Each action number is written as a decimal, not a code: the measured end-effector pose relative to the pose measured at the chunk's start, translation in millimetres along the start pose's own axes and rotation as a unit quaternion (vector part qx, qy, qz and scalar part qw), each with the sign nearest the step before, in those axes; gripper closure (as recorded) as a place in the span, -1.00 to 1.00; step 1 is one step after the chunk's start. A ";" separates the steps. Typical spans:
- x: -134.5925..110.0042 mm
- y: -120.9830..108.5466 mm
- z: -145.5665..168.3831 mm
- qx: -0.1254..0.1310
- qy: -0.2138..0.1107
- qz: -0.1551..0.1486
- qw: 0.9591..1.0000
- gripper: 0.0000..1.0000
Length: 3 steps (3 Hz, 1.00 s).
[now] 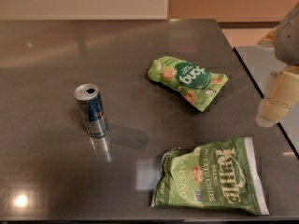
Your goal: Move green jalapeno chip bag near green rice chip bag
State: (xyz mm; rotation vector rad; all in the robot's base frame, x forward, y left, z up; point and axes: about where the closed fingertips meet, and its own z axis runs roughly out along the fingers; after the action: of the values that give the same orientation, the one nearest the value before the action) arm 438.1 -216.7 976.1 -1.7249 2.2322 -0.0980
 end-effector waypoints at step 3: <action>-2.0 29.5 16.7 -0.044 -0.018 -0.032 0.998 -1.00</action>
Offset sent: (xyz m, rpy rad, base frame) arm -0.0145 0.0044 -0.0173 0.0196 0.0830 0.0789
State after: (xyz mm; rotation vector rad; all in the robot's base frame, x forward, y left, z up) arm 415.9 -204.5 953.5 -1.8282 2.1860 0.0164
